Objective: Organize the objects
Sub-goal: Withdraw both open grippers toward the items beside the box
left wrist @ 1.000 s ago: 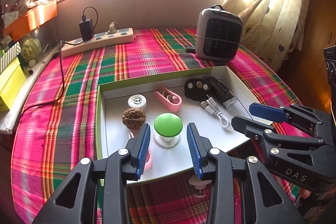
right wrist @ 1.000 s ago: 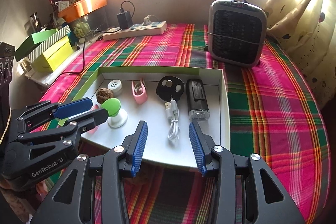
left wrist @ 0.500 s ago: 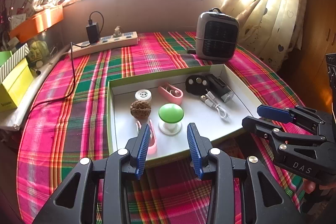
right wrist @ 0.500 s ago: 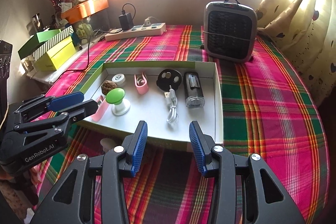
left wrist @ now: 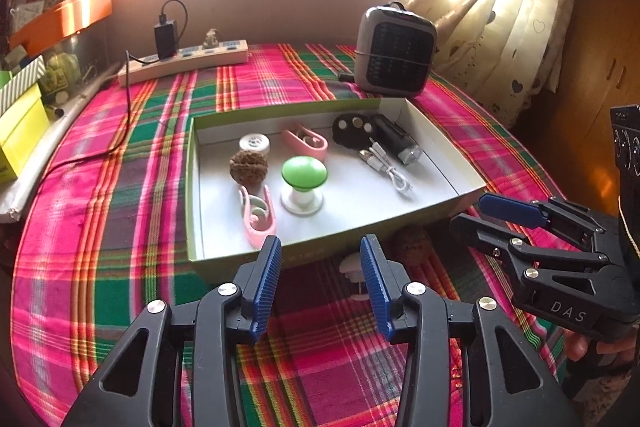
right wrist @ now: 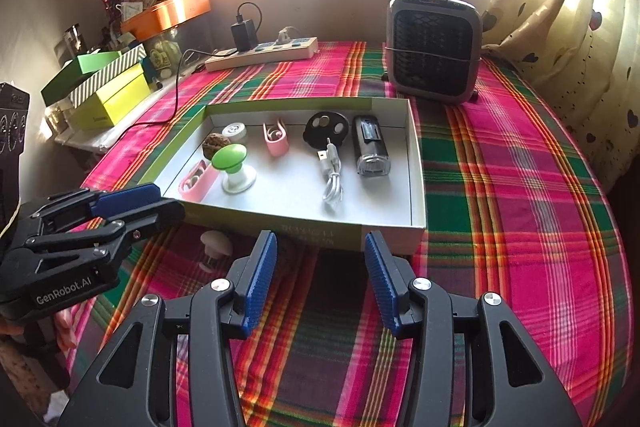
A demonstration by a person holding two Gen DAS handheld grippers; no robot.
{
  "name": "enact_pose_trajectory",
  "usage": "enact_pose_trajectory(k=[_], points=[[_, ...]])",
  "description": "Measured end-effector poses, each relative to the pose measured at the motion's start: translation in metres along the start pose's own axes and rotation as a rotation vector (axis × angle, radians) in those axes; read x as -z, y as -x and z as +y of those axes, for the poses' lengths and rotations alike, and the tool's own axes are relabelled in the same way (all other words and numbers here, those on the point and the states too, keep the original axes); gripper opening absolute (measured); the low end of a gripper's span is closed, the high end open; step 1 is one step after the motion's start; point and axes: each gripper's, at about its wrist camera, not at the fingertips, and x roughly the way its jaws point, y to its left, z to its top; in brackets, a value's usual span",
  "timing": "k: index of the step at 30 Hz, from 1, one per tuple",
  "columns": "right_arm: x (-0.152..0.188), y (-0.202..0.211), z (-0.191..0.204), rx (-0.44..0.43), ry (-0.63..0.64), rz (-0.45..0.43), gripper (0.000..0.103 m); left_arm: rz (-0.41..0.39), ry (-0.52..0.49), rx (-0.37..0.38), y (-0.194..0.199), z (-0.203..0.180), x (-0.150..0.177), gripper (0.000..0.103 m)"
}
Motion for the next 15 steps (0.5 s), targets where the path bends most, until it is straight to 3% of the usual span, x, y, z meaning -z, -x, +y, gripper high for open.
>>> enact_pose_trajectory(k=[8,15], points=[[0.008,0.000,-0.003,-0.004,-0.017,0.013,0.048,0.040,-0.007,0.051,-0.012,-0.012,0.006,0.041],[0.011,-0.001,-0.006,-0.003,-0.028,0.022,0.048,0.080,-0.027,0.038,-0.026,-0.018,0.009,0.041]])
